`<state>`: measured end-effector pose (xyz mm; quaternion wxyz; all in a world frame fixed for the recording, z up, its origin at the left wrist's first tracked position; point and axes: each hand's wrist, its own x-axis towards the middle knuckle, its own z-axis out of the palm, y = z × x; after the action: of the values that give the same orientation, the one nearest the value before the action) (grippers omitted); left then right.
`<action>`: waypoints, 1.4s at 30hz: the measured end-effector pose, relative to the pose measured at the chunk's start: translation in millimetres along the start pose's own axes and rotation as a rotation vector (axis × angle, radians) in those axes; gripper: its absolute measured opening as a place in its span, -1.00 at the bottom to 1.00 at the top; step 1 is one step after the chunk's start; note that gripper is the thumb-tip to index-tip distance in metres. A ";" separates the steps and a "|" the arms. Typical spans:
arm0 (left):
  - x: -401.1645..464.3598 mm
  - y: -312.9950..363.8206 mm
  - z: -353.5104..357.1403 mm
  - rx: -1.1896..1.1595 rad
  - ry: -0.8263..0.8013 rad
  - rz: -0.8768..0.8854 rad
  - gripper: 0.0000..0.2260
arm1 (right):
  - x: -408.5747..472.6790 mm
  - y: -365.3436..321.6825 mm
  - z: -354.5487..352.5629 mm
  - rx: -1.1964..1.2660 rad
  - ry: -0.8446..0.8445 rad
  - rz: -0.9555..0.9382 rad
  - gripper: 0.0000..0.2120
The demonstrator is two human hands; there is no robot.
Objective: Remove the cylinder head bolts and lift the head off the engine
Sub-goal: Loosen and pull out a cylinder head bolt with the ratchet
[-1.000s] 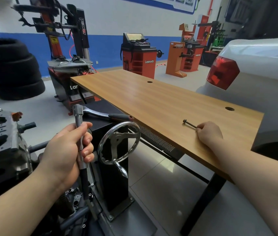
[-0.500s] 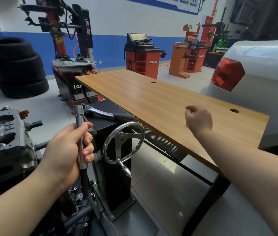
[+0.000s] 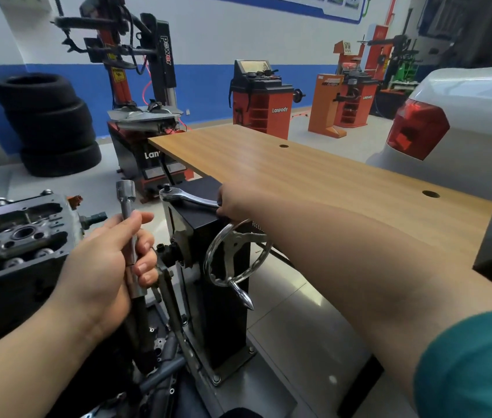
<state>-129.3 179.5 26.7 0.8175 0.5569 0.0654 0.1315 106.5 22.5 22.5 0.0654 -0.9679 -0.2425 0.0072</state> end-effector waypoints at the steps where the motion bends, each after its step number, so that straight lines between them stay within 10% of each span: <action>1: -1.8 2.3 -3.9 -0.001 0.000 0.004 -0.83 | 0.8 1.1 -3.4 0.001 -0.007 -0.012 -0.86; 7: -19.7 29.2 -35.9 0.033 -0.002 0.064 -0.82 | -7.0 -5.5 -28.7 0.091 0.040 0.008 -0.79; 13: -47.0 90.2 -81.4 0.254 0.020 0.213 -0.69 | -63.6 -71.7 -43.7 1.469 -0.212 0.006 -0.75; 17: -71.9 125.5 -107.6 0.383 0.056 0.258 -0.73 | -87.4 -126.4 -67.3 1.753 -0.572 -0.326 -0.68; 20: -92.2 130.9 -125.8 0.489 0.158 0.334 -0.88 | -96.5 -167.4 -68.0 1.890 -0.561 -0.127 -0.70; 25: -127.1 131.4 -161.8 0.746 0.283 0.384 -0.83 | -114.0 -209.2 -66.9 1.673 -0.520 -0.159 -0.90; 28: -143.6 143.2 -179.1 0.844 0.328 0.369 -0.88 | -131.4 -238.1 -86.6 1.433 -0.638 -0.324 -0.45; 33: -158.4 158.3 -186.1 0.716 0.380 0.334 -0.24 | -161.7 -289.3 -114.6 1.239 -0.641 -0.516 -0.39; 42: -161.6 168.7 -181.4 0.590 0.460 0.365 -0.37 | -181.5 -330.2 -136.8 0.893 -0.672 -0.513 -0.35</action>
<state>-353.9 353.2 109.6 0.5503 0.7258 0.1813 0.3709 -202.1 208.8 197.8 0.3843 -0.7025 -0.4488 0.3967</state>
